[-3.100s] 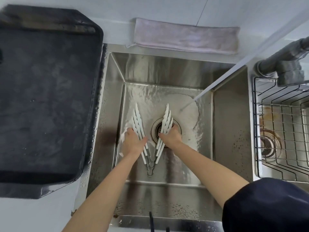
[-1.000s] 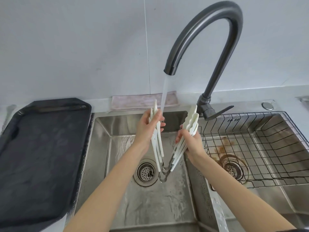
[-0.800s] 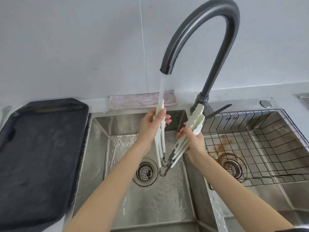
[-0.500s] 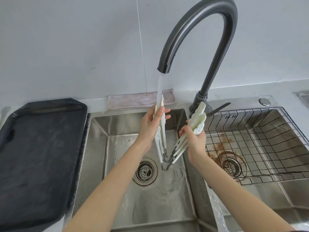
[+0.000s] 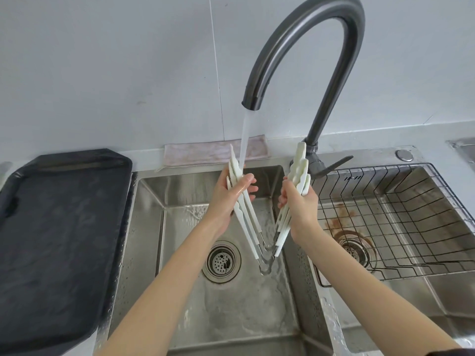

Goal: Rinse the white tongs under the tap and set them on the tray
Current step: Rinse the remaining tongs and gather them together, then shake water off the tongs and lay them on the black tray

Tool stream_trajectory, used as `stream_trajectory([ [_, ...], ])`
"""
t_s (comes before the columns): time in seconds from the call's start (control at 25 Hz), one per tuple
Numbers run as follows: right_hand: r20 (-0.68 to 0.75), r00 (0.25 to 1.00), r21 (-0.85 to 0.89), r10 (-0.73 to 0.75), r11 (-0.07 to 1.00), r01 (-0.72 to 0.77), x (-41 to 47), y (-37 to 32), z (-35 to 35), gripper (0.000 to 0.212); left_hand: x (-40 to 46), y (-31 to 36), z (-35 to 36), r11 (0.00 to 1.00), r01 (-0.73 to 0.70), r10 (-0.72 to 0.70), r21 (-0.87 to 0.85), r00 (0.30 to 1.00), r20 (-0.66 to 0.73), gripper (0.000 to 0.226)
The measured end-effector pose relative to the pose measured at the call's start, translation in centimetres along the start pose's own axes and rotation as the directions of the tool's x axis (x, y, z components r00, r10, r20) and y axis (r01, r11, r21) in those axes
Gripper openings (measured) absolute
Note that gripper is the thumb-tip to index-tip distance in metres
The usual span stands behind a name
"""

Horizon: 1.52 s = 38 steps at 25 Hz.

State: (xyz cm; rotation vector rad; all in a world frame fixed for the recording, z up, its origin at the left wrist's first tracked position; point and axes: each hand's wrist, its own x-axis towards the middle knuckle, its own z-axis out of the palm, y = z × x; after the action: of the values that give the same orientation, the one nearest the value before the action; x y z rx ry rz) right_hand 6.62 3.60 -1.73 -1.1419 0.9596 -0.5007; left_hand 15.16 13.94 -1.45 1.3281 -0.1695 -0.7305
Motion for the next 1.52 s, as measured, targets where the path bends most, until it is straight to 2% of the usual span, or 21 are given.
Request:
stream_trajectory([
  [0.24,0.049,0.997,-0.103,0.062,0.993,-0.056,0.0,0.7,1.3,0.016,-2.0,-2.3,-1.8,0.982,0.082,-0.095,-0.17,0.993,-0.07,0.022],
  [0.4,0.214,0.974,-0.227,0.068,0.974,-0.018,0.1,0.4,2.9,0.014,-2.5,-2.0,-3.1,0.949,0.099,-0.149,-0.299,0.977,-0.15,0.017],
  [0.56,0.37,0.929,-0.276,0.008,0.956,0.101,0.2,-1.0,5.4,0.023,-2.6,-0.6,-4.4,0.905,0.084,-0.172,-0.417,0.968,-0.18,0.012],
  [0.68,0.426,0.904,-0.269,0.014,0.957,0.112,0.5,-1.7,6.2,0.03,-2.4,0.2,-4.9,0.882,0.068,-0.174,-0.467,0.967,-0.188,0.014],
  [0.8,0.46,0.886,-0.326,0.058,0.939,0.108,1.0,-1.9,5.2,0.049,-2.2,0.5,-4.8,0.886,0.069,-0.171,-0.459,0.968,-0.185,0.011],
  [0.88,0.464,0.883,-0.352,0.072,0.93,0.11,1.3,-2.2,3.4,0.051,-2.3,0.5,-4.5,0.885,0.084,-0.185,-0.458,0.966,-0.179,0.007],
  [1.0,0.33,0.938,-0.381,0.108,0.924,0.028,2.5,-2.4,-0.7,0.045,-2.3,0.1,-4.1,0.873,0.105,-0.201,-0.476,0.967,-0.156,0.008],
  [1.08,0.169,0.977,-0.336,0.13,0.939,-0.067,3.6,-2.5,-3.7,0.043,-2.3,0.0,-3.8,0.871,0.114,-0.202,-0.478,0.97,-0.136,0.008],
  [1.16,0.04,0.992,-0.26,0.116,0.96,-0.102,4.4,-2.8,-5.8,0.048,-2.1,-0.1,-3.5,0.867,0.12,-0.202,-0.483,0.972,-0.121,0.009],
  [1.24,-0.02,0.998,-0.179,0.062,0.982,-0.065,5.3,-3.4,-6.9,0.053,-2.0,-0.2,-3.3,0.861,0.126,-0.205,-0.493,0.973,-0.108,0.01],
  [1.28,-0.032,0.999,-0.141,0.029,0.989,-0.033,5.6,-3.7,-7.0,0.046,-2.0,-0.1,-3.2,0.86,0.129,-0.205,-0.494,0.973,-0.103,0.011],
  [1.36,-0.077,0.997,-0.126,-0.03,0.992,0.02,6.2,-4.0,-6.9,0.019,-2.0,-0.1,-3.2,0.863,0.137,-0.209,-0.487,0.973,-0.096,0.015],
  [1.52,-0.16,0.982,-0.254,-0.098,0.966,0.055,7.5,-3.9,-6.3,0.03,-1.8,-0.1,-3.2,0.865,0.147,-0.213,-0.48,0.973,-0.085,0.02],
])
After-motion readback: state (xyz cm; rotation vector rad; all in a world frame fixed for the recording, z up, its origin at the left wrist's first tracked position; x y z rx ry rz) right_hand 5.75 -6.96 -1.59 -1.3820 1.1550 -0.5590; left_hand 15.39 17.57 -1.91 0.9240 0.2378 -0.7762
